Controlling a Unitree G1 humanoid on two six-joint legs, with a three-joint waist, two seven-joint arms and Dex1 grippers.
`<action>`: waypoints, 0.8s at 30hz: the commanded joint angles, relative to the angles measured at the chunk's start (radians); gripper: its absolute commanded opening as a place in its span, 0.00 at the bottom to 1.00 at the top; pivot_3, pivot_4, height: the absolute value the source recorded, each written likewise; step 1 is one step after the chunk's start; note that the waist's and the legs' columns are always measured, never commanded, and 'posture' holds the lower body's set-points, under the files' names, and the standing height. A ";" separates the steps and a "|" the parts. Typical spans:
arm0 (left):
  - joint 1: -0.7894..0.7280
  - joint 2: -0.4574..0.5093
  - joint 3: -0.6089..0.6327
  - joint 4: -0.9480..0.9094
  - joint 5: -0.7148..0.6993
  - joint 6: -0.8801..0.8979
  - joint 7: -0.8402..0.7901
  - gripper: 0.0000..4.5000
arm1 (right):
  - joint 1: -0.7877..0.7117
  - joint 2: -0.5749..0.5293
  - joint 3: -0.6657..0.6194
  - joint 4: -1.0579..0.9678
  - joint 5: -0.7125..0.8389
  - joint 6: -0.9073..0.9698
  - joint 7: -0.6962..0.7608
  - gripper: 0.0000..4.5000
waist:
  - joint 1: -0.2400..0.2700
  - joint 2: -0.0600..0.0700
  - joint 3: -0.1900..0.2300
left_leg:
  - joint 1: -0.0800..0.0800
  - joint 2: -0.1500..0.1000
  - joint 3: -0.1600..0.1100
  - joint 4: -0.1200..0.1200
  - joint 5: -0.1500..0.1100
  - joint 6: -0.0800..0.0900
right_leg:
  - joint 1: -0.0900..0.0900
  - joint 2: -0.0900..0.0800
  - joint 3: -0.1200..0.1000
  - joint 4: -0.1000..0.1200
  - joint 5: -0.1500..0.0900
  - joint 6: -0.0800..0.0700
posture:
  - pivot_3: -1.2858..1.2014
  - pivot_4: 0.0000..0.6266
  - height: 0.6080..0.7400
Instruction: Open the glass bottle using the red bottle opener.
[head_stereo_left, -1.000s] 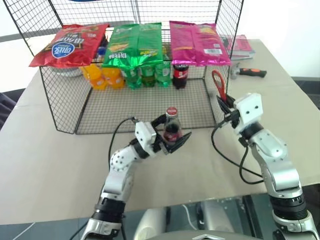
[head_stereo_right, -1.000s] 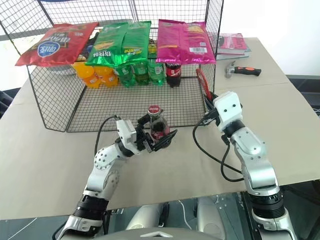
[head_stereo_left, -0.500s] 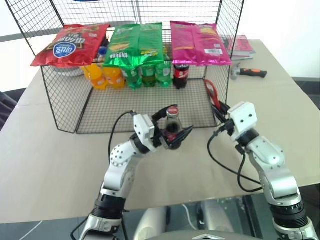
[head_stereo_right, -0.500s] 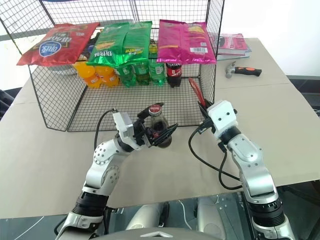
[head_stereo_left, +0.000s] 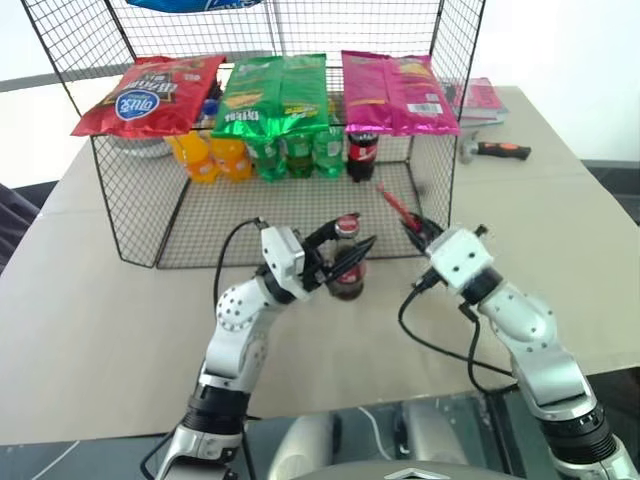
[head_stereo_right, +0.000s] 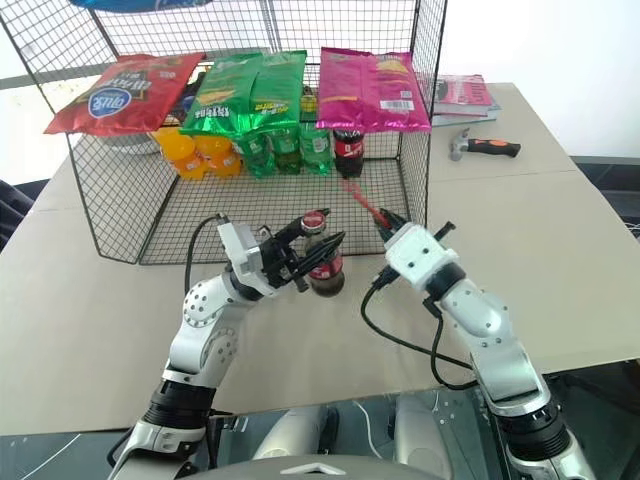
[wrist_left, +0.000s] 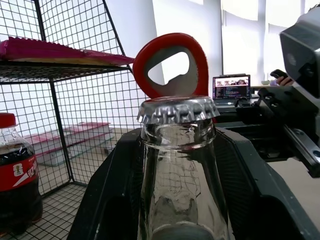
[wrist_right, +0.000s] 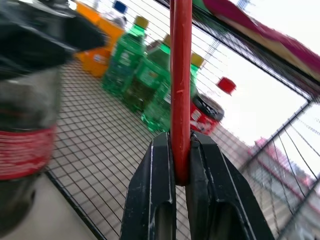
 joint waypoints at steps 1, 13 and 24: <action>0.013 0.011 -0.008 0.030 0.019 0.005 -0.012 0.42 | -0.004 0.007 0.028 0.032 -0.076 -0.107 -0.040 0.00 | 0.000 0.000 0.000 | 0.000 0.000 0.000 0.000 0.000 -0.001 | 0.000 0.000 0.000 0.000 0.000 0.000 | 0.52 0.24 1.00; -0.008 0.003 -0.007 0.067 0.020 0.015 -0.003 0.42 | -0.053 -0.008 0.078 0.183 -0.330 -0.360 -0.158 0.00 | 0.000 0.000 -0.002 | 0.001 0.000 0.001 0.000 0.002 -0.004 | 0.001 0.001 0.001 0.000 0.000 0.000 | 0.52 0.24 1.00; -0.014 -0.006 -0.012 0.065 0.029 0.041 0.019 0.42 | -0.109 0.064 0.148 0.297 -0.566 -0.413 -0.302 0.00 | -0.001 0.000 -0.003 | 0.004 0.001 0.001 0.000 0.001 -0.003 | 0.004 0.002 0.002 0.000 0.000 0.000 | 0.52 0.24 1.00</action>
